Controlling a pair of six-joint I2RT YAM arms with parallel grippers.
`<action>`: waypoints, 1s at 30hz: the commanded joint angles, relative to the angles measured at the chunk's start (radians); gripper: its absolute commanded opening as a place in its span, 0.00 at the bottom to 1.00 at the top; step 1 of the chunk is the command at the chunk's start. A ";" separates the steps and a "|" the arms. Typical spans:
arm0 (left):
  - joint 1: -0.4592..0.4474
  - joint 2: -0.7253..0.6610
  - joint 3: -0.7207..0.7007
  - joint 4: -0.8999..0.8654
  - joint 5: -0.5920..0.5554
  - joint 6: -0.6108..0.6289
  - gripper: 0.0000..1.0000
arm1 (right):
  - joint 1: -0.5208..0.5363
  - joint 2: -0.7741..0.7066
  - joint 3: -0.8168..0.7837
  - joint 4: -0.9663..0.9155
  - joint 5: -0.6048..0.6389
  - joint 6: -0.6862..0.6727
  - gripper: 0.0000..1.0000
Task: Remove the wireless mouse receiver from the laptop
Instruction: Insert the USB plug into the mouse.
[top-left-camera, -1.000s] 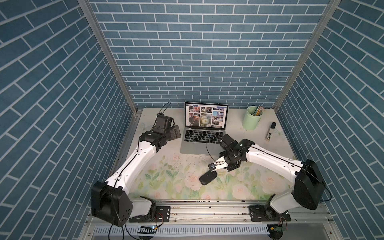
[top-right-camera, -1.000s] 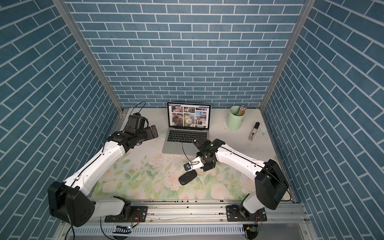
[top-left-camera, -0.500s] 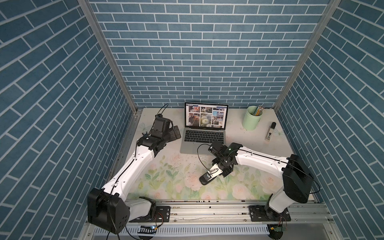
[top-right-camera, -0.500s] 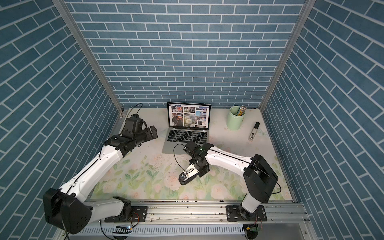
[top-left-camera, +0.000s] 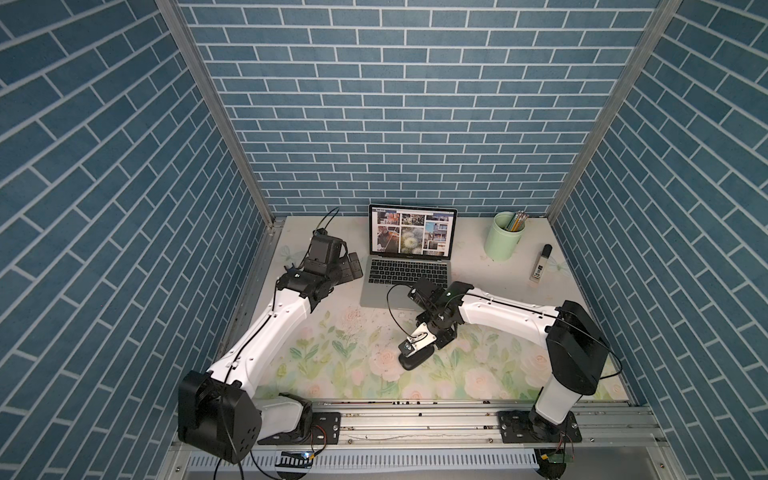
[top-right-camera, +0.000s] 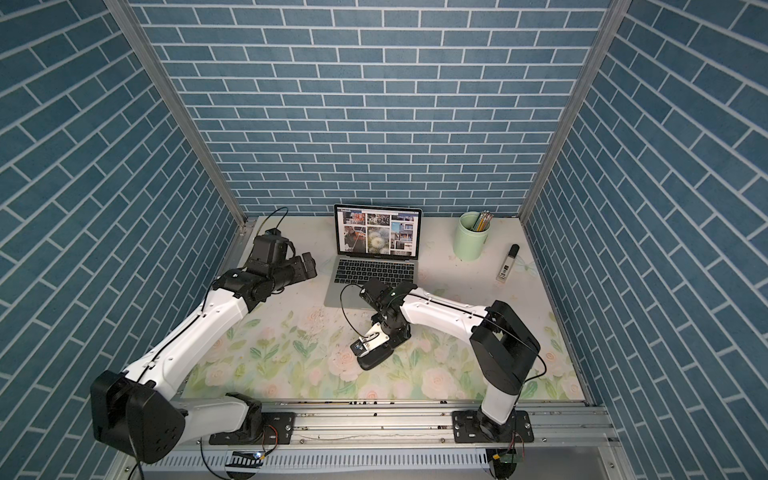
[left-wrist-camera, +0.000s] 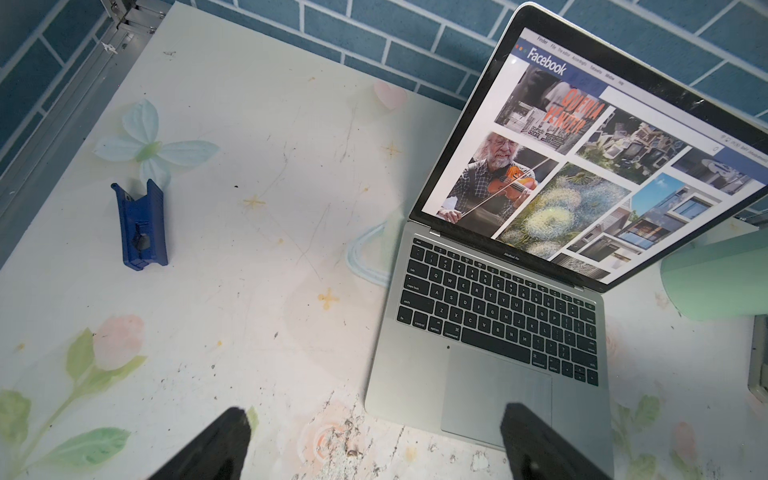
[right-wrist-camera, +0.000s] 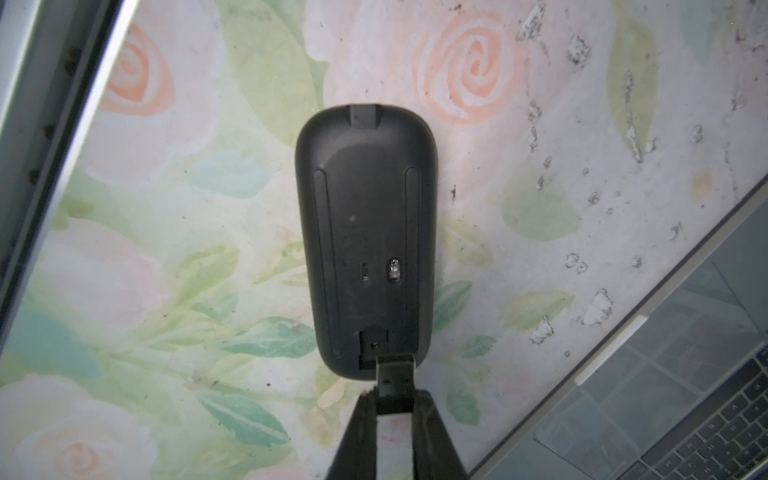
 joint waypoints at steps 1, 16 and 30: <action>0.005 0.004 -0.015 0.000 -0.006 0.014 0.99 | 0.006 0.009 -0.014 -0.002 -0.019 0.001 0.00; 0.005 0.008 -0.019 -0.002 -0.007 0.015 1.00 | 0.006 0.014 -0.068 0.022 -0.004 0.046 0.00; 0.004 0.013 -0.010 -0.004 -0.009 0.019 1.00 | 0.005 0.041 -0.066 0.039 0.005 0.063 0.00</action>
